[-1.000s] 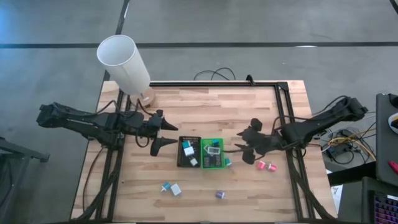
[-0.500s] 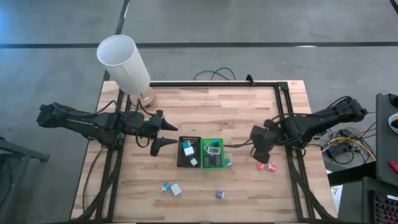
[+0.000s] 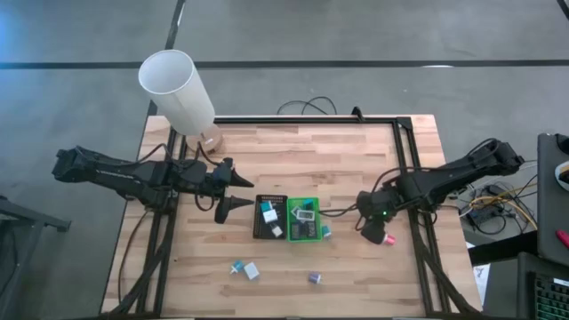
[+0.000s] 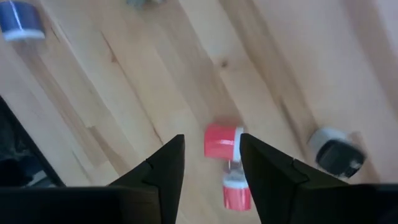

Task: Pick & Place Office items
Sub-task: Put the red white charger adapter into the black bin

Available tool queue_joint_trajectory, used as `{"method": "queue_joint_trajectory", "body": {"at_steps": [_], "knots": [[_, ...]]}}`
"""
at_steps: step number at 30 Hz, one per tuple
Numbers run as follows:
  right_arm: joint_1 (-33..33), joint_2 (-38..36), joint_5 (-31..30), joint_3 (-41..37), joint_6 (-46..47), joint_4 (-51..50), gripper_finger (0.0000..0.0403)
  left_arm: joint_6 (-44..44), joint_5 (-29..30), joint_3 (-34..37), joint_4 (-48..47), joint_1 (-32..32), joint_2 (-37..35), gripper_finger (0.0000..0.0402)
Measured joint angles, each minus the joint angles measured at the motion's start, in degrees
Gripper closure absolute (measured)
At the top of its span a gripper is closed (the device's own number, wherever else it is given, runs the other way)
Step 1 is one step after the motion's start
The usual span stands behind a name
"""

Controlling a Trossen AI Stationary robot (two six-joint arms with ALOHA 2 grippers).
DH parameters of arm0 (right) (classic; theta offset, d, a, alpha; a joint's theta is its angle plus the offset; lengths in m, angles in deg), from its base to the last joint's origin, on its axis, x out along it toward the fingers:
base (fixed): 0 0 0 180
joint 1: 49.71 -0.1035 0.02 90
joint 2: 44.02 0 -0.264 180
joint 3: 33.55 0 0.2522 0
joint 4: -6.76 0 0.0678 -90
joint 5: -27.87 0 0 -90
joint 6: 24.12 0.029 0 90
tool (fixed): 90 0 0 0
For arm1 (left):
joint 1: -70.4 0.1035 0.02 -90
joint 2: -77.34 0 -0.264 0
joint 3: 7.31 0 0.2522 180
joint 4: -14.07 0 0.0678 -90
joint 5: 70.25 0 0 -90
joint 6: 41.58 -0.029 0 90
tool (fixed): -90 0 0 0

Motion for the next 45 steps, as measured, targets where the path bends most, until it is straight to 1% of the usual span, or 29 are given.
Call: {"method": "queue_joint_trajectory", "body": {"at_steps": [6,13,18,24,26,33,39,45], "knots": [[0.01,0.0,3.77,-4.29,1.74,1.78,0.0218,-0.04,0.0,0.0,0.0,0.0,0.0,0.0138],[-0.45,0.0,4.55,-5.97,1.97,2.16,0.0197,0.46,0.0,0.0,0.0,0.0,0.0,0.0138],[-1.23,0.0,4.58,-7.75,2.29,4.26,0.0195,1.1,0.0,0.0,0.0,0.01,0.0,0.0138],[-2.41,0.44,4.6,-10.97,2.38,9.64,0.0195,2.88,-0.06,0.0,0.0,0.02,0.0,0.0138],[-2.89,1.06,4.6,-11.77,2.38,9.81,0.0195,3.21,-0.17,0.0,0.0,0.0,0.0,0.0138],[-3.5,4.48,4.77,-12.55,2.29,10.27,0.0195,3.21,-0.2,0.0,0.0,0.02,0.0,0.0138],[-3.5,8.43,5.03,-12.42,1.8,12.97,0.0195,3.21,-0.2,0.0,0.0,0.02,0.0,0.0138],[-3.49,12.37,8.12,-12.1,1.53,15.15,0.0195,3.21,-0.42,0.0,-0.22,0.02,0.0,0.0138]]}}
